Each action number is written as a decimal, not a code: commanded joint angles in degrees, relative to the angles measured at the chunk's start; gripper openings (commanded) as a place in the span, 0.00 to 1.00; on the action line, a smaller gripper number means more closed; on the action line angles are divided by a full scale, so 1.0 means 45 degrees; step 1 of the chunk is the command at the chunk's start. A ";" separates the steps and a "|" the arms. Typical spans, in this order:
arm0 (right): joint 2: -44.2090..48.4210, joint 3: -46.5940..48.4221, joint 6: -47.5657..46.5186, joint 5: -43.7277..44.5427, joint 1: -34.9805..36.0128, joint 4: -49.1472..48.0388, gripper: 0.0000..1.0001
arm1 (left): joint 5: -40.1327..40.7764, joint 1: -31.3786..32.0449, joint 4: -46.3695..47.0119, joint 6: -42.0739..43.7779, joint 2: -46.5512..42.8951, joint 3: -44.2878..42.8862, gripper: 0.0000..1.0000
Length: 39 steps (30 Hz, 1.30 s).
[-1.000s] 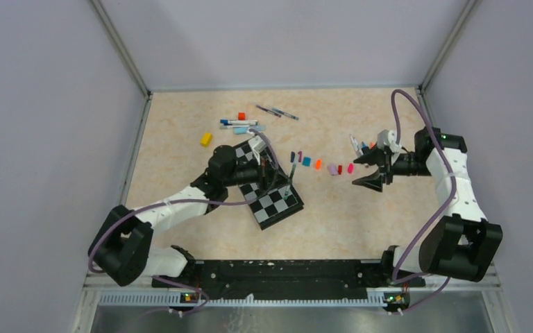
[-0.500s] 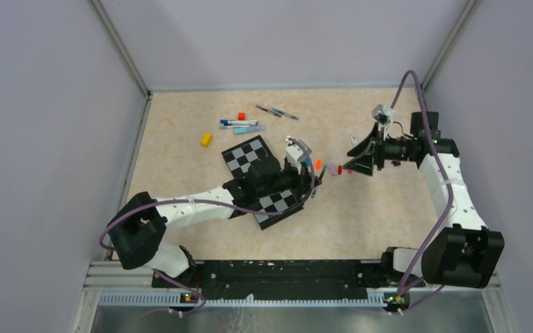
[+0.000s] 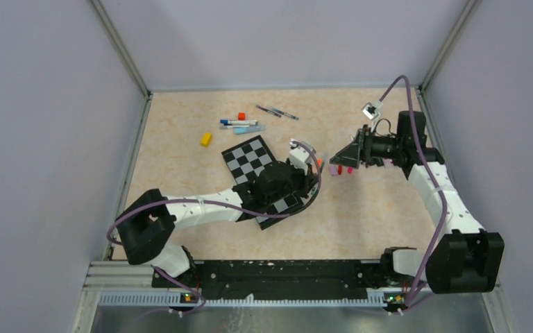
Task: Open the pen caps
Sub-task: Pick up the pen from the center of the board.
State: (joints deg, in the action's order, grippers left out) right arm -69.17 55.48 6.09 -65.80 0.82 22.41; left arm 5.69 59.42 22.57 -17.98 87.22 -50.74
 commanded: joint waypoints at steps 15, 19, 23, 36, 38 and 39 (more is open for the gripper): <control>-0.1151 0.0961 0.0563 0.2281 0.2119 -0.0625 0.30 | 0.0721 0.0278 0.0358 -0.0146 0.0104 -0.0728 0.00; -0.1173 0.0990 0.0751 0.2026 0.2162 -0.0860 0.18 | 0.0746 0.0273 0.0357 -0.0116 0.0116 -0.0735 0.00; -0.1093 0.0990 0.0841 0.1659 0.2162 -0.1091 0.00 | 0.0703 0.0275 0.0362 -0.0068 0.0124 -0.0793 0.00; 0.0252 -0.0542 -0.0245 -0.2076 0.1774 -0.2829 0.00 | -0.3719 -0.0920 0.4460 -0.0905 -0.2224 0.2694 0.99; 0.0344 -0.0688 -0.0524 -0.2837 0.1722 -0.2945 0.00 | -0.5532 -0.1649 0.4814 -0.1671 -0.2420 0.3029 0.99; 0.0387 -0.0784 -0.0641 -0.3107 0.1721 -0.2981 0.00 | -0.6293 -0.1962 0.5179 -0.1977 -0.2455 0.3187 0.99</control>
State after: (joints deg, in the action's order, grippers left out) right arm -69.47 53.06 6.07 -70.48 9.15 13.52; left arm -6.83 55.70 35.44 -21.45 79.48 -38.61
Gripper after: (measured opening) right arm 0.065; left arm 0.986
